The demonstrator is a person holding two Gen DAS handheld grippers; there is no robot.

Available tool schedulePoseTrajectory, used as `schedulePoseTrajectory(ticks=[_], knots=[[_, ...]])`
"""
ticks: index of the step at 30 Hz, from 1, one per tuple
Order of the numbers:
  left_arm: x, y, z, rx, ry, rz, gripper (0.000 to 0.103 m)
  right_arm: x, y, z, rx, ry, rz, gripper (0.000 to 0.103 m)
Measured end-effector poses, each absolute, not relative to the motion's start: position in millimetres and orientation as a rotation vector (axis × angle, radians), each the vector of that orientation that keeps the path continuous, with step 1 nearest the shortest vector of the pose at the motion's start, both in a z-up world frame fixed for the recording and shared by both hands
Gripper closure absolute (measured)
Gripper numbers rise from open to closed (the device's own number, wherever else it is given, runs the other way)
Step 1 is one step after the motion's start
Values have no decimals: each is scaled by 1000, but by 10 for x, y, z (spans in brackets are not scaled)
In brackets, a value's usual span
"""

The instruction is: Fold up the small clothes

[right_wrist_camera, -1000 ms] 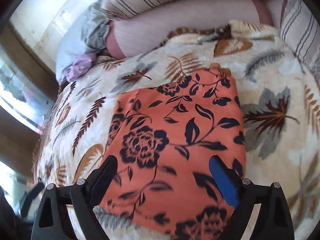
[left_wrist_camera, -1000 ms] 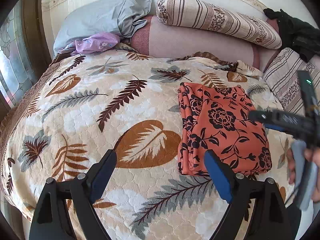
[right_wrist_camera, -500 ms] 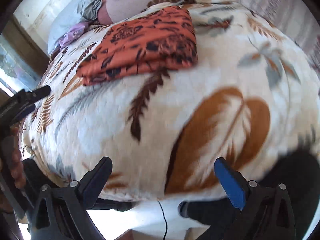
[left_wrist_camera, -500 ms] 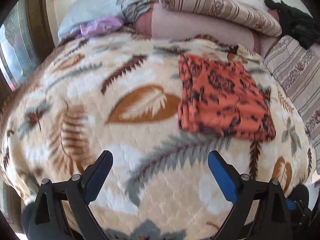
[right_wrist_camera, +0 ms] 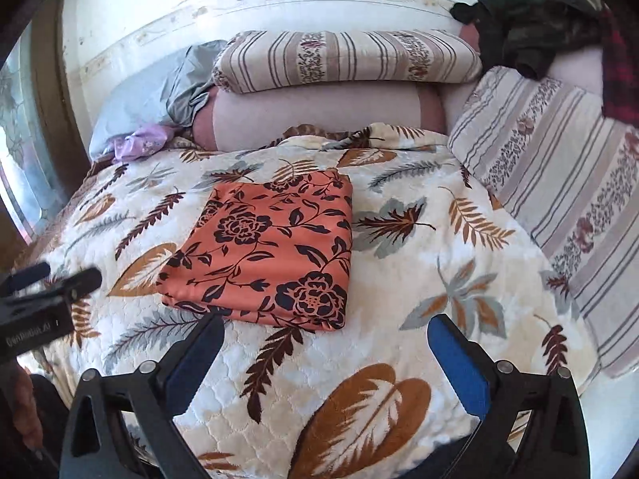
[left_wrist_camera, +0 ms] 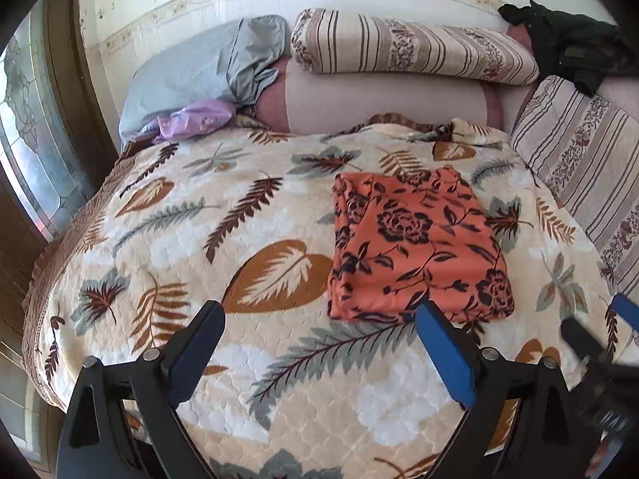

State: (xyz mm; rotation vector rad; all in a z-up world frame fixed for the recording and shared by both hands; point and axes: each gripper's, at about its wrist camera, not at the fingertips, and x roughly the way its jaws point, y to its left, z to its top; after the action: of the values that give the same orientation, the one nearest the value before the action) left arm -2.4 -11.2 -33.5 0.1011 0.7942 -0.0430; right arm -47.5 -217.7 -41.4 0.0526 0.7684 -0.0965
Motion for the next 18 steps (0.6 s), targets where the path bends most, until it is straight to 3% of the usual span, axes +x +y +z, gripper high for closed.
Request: schedulePoseTrajectory(ticks=[18], knots=[[53,-253,-178,60,767,-64,7,-484,-2020,-198,-19,710,-89,0]])
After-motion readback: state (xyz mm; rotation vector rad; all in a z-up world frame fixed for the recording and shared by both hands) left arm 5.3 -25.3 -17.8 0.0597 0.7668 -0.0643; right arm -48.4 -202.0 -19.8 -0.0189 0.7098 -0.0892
